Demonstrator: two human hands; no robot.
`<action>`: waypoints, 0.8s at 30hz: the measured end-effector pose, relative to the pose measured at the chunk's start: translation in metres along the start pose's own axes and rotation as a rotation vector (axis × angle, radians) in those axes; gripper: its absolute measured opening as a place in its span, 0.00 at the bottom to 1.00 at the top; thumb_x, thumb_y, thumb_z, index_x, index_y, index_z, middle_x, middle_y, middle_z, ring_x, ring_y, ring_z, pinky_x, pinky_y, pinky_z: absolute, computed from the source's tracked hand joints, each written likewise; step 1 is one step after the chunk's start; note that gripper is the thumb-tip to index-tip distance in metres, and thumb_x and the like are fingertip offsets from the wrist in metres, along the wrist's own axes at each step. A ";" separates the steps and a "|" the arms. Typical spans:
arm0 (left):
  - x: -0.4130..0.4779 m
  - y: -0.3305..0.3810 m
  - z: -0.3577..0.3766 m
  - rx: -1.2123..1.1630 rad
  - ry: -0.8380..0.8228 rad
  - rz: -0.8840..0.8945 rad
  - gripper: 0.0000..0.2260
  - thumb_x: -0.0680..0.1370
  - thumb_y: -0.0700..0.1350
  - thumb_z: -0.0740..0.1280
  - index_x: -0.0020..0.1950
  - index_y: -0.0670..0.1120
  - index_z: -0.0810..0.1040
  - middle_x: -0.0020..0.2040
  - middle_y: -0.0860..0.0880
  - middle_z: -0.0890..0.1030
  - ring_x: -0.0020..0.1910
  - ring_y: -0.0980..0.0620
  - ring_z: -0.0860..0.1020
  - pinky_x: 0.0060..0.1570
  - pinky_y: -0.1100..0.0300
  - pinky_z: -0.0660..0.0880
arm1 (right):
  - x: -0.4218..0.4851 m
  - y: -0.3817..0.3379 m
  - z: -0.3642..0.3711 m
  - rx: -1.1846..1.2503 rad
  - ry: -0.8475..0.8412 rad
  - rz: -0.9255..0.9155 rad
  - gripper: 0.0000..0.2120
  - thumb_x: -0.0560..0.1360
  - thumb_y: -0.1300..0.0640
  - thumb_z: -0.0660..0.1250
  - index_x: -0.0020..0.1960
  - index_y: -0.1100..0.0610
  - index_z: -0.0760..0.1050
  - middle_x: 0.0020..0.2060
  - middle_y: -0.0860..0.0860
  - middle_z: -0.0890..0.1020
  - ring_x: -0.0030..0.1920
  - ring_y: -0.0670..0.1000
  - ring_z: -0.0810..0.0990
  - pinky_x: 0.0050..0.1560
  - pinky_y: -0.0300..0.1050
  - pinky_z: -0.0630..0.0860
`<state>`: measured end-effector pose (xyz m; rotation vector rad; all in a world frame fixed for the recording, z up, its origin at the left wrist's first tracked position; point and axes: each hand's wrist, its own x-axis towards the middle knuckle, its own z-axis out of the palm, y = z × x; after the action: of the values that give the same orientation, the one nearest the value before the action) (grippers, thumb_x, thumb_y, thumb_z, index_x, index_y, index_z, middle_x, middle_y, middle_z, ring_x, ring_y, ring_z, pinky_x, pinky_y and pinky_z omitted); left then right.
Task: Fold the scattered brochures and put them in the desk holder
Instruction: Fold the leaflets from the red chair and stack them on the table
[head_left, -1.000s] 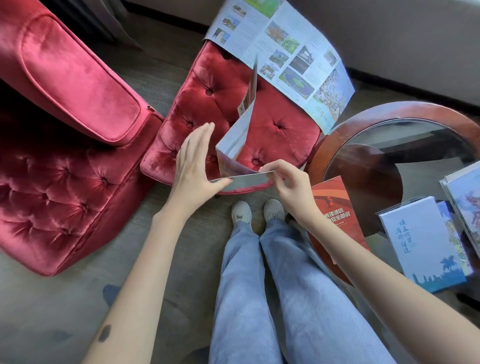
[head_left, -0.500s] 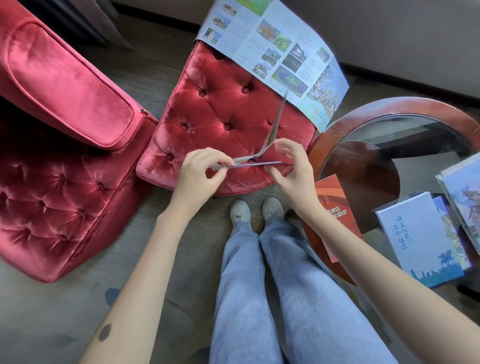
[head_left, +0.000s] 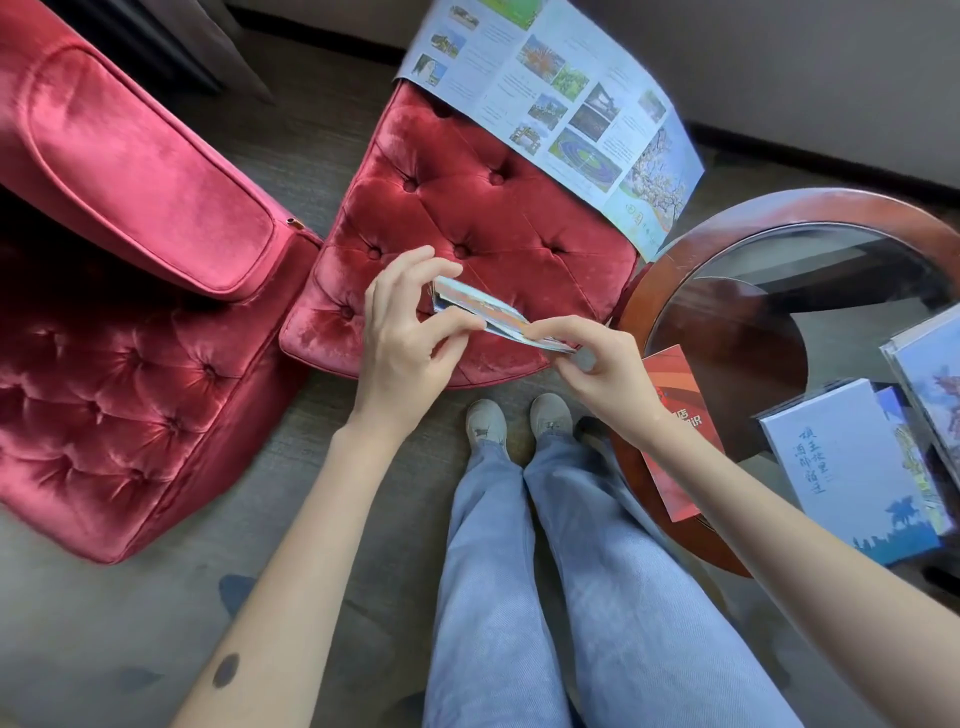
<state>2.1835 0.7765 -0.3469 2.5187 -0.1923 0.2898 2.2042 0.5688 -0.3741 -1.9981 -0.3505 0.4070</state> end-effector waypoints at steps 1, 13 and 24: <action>0.000 0.001 0.001 -0.028 -0.002 -0.005 0.03 0.71 0.36 0.70 0.41 0.43 0.83 0.54 0.41 0.78 0.60 0.45 0.71 0.62 0.49 0.69 | -0.001 0.000 0.000 0.012 0.033 0.001 0.17 0.68 0.75 0.61 0.52 0.63 0.80 0.50 0.54 0.84 0.53 0.50 0.81 0.57 0.48 0.76; -0.010 -0.002 0.000 -0.192 -0.387 -0.262 0.34 0.68 0.53 0.72 0.71 0.53 0.62 0.62 0.57 0.70 0.63 0.60 0.68 0.66 0.58 0.62 | -0.004 0.003 -0.018 0.354 0.292 0.159 0.16 0.70 0.77 0.59 0.41 0.60 0.78 0.42 0.54 0.82 0.51 0.45 0.81 0.53 0.37 0.76; 0.010 0.000 0.011 -0.139 -0.888 -0.433 0.34 0.69 0.25 0.57 0.69 0.53 0.67 0.67 0.49 0.70 0.66 0.50 0.69 0.65 0.52 0.67 | 0.020 0.010 -0.084 1.247 0.546 0.509 0.23 0.60 0.79 0.46 0.19 0.57 0.66 0.20 0.50 0.69 0.27 0.49 0.70 0.47 0.49 0.74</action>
<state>2.1954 0.7692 -0.3535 2.3008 0.0005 -0.9848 2.2585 0.5060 -0.3503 -0.8529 0.6492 0.2549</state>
